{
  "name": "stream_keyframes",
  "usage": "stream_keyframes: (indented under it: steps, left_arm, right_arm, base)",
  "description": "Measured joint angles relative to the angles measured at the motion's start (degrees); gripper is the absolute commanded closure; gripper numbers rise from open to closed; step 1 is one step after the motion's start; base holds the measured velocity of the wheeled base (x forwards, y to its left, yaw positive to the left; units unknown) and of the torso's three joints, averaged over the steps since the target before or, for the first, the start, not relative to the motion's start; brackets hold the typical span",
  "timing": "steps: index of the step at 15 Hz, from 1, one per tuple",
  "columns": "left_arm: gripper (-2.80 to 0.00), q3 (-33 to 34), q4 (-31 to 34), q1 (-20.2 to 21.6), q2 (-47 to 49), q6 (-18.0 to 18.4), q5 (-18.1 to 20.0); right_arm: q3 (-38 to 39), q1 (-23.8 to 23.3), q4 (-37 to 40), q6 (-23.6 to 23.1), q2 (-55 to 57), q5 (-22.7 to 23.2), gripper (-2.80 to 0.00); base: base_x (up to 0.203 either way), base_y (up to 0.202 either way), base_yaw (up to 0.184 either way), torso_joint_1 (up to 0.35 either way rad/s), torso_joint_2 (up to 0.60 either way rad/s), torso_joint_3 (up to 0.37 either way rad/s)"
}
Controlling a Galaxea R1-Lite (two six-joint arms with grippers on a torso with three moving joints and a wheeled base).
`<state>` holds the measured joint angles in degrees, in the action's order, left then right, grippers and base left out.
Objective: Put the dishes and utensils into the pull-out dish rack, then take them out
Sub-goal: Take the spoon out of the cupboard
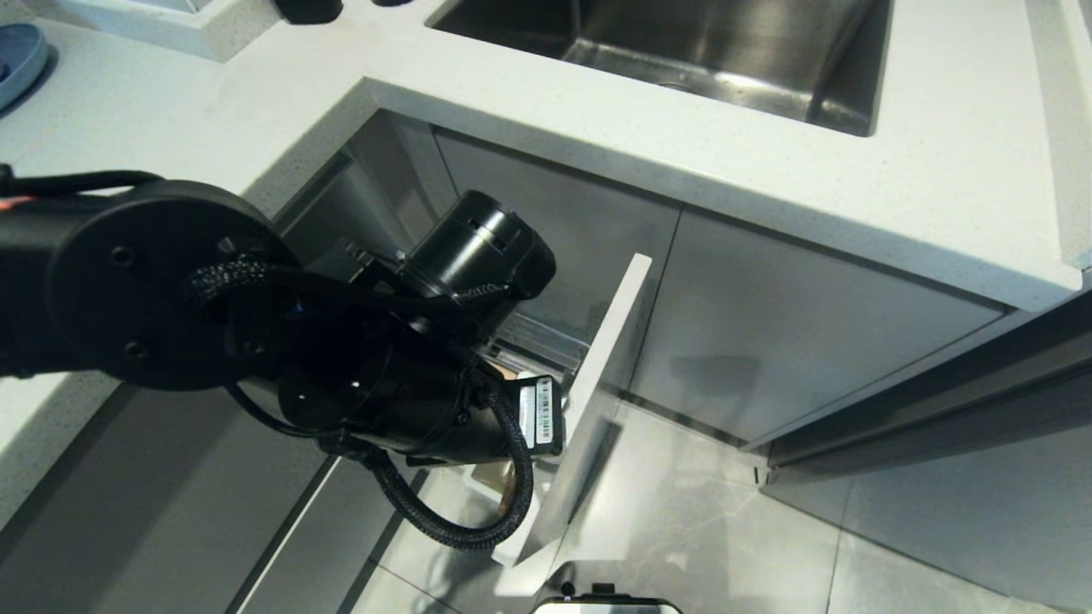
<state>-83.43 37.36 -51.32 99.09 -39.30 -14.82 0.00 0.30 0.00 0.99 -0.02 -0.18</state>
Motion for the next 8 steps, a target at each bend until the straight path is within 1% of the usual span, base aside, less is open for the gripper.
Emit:
stream_keyframes:
  steps: [8]
  left_arm:
    - [0.0,-0.2,0.1,-0.7,0.5,-0.2,-0.6]
  right_arm:
    - [0.0,0.0,0.0,0.0,0.0,0.0,0.0]
  base:
    - [0.0,0.0,0.0,0.0,0.0,0.0]
